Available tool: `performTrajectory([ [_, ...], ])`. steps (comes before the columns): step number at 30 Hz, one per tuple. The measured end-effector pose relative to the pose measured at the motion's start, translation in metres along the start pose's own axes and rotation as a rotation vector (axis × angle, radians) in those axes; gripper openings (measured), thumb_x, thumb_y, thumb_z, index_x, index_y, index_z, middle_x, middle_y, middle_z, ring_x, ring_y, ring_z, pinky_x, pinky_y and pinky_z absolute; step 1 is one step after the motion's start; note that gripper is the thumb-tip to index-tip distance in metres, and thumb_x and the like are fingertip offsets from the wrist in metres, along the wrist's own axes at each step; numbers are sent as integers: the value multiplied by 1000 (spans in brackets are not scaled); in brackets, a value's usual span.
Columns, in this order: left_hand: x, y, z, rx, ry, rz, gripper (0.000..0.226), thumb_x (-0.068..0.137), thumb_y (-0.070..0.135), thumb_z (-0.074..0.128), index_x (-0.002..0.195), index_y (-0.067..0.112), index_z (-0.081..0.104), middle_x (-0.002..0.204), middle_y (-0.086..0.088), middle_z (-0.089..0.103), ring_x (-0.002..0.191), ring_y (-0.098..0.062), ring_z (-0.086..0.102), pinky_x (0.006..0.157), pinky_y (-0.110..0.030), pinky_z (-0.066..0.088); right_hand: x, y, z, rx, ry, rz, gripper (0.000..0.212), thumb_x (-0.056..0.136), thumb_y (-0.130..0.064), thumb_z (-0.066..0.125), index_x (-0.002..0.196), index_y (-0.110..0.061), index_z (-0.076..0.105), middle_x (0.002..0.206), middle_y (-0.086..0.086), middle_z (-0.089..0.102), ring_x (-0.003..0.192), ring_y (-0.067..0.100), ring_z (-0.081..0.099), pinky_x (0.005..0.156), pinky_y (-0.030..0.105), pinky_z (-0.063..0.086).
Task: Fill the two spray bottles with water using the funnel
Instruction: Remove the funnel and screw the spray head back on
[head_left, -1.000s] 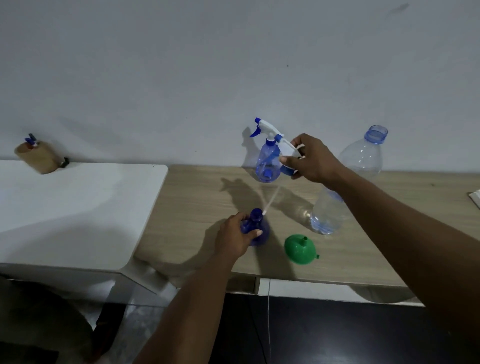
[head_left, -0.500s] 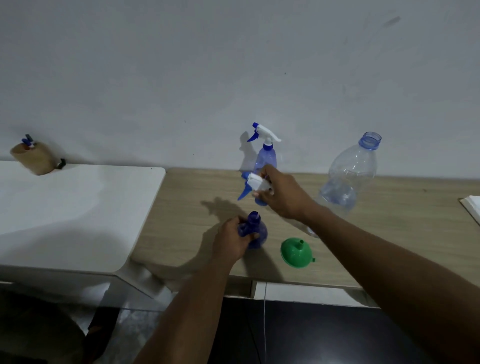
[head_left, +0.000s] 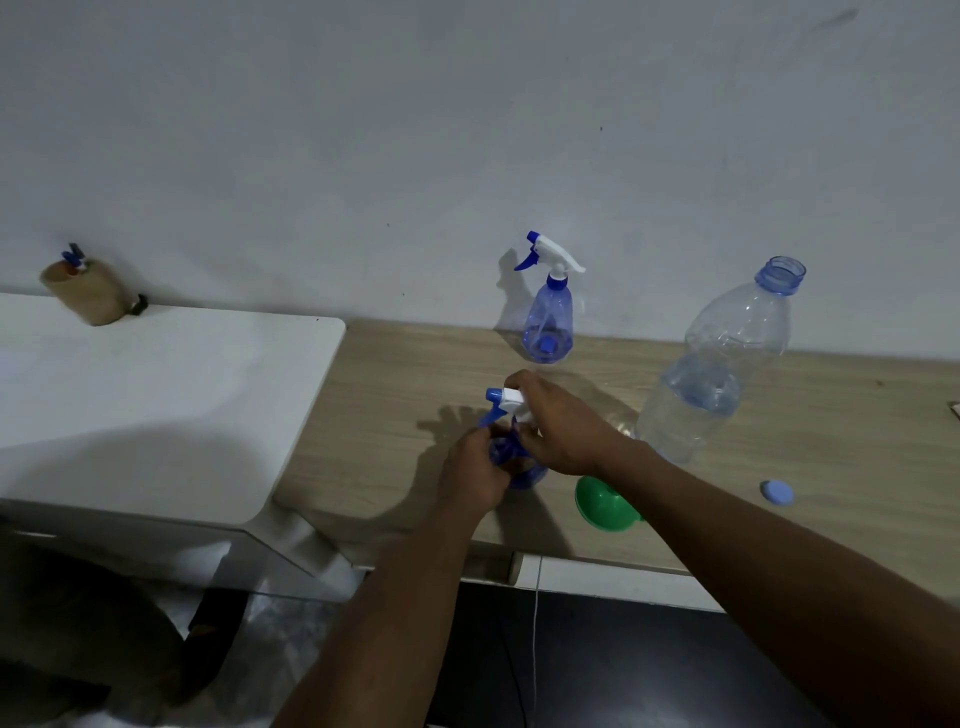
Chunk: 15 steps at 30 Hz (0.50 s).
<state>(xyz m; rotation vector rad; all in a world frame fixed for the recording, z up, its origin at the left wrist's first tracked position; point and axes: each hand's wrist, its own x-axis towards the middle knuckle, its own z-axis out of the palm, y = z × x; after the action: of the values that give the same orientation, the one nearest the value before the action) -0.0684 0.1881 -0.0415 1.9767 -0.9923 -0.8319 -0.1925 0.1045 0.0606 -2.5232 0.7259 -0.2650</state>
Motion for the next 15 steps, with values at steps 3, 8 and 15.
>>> performTrajectory([
  [3,-1,1,-1,10,3,-18,49,77,26,85,123,28,66,120,5,71,109,-21,67,97,-45,55,3,0,-3,-70,-39,14,31,89,-13,57,117,-15,45,111,9,57,92,25,53,78,42,49],
  [8,-2,0,1,11,14,-10,49,75,33,86,119,31,65,118,5,71,106,-20,67,94,-43,56,3,0,-1,-60,-6,59,29,92,-16,58,117,-14,43,110,10,56,88,26,53,75,41,48],
  [15,-2,1,2,1,25,-1,40,74,36,88,104,37,61,109,8,72,99,-18,68,87,-39,56,2,3,-1,31,93,38,27,90,-12,59,114,-11,46,100,8,59,83,26,55,72,45,49],
])
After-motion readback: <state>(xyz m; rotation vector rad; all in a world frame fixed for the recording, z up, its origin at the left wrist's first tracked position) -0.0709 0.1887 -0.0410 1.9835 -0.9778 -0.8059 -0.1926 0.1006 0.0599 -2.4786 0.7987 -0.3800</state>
